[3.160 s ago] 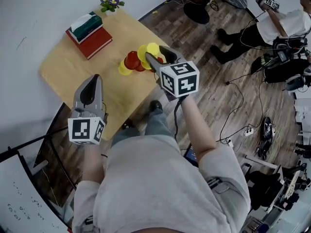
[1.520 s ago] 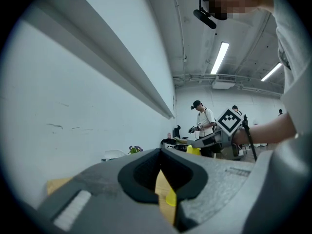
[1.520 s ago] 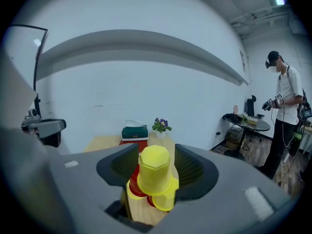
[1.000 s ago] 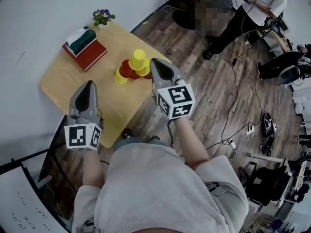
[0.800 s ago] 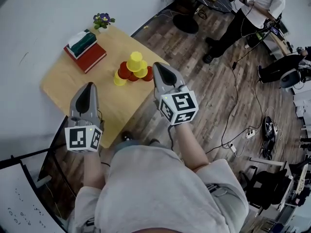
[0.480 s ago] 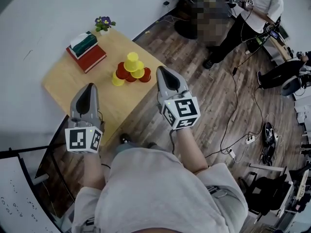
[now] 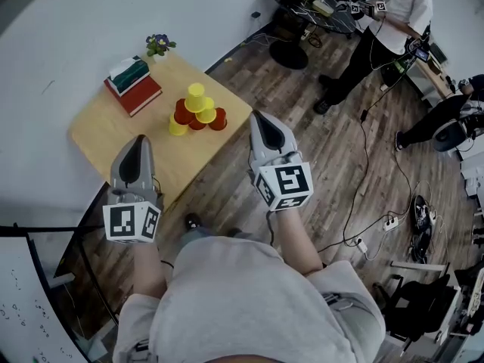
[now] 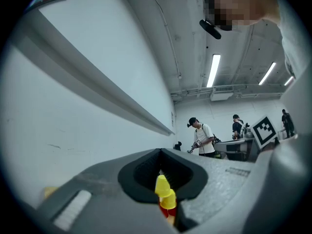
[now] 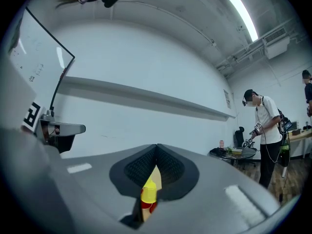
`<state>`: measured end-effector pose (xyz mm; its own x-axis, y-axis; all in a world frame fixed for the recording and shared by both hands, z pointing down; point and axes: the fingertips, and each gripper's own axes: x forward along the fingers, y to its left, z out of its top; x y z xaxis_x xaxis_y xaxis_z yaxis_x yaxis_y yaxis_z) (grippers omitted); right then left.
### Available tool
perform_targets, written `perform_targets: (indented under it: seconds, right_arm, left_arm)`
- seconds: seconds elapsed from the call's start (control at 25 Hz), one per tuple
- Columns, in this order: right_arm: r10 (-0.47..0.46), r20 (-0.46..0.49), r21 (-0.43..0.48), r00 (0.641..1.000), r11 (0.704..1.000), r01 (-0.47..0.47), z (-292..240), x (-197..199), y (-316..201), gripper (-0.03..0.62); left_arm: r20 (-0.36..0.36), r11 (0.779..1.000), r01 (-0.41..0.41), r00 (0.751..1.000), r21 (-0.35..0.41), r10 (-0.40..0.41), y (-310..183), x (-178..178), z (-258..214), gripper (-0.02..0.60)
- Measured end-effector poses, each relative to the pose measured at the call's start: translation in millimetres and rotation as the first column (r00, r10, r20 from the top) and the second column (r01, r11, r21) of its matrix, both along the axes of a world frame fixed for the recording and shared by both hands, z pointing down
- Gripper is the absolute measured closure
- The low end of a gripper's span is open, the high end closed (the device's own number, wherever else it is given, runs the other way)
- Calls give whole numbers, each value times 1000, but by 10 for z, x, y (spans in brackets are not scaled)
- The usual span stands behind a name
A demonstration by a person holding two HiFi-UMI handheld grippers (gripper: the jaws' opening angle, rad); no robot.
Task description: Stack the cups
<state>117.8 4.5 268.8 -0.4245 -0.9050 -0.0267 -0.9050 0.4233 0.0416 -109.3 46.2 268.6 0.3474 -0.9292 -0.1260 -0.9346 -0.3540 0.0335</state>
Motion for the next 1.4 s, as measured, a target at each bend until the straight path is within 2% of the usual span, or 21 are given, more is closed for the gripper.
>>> perform_targets:
  seconds: [0.48,1.4]
  right_arm:
    - [5,26,19,1000,1000,-5,-26,300,335,592]
    - [-15,22,37,1000,999,14,-65,625,613,592]
  left_arm:
    - [-21,998,20,1000,53,-19,353,276,-144,576]
    - [-32,998,24,999,55,-22,612,680,-127,577]
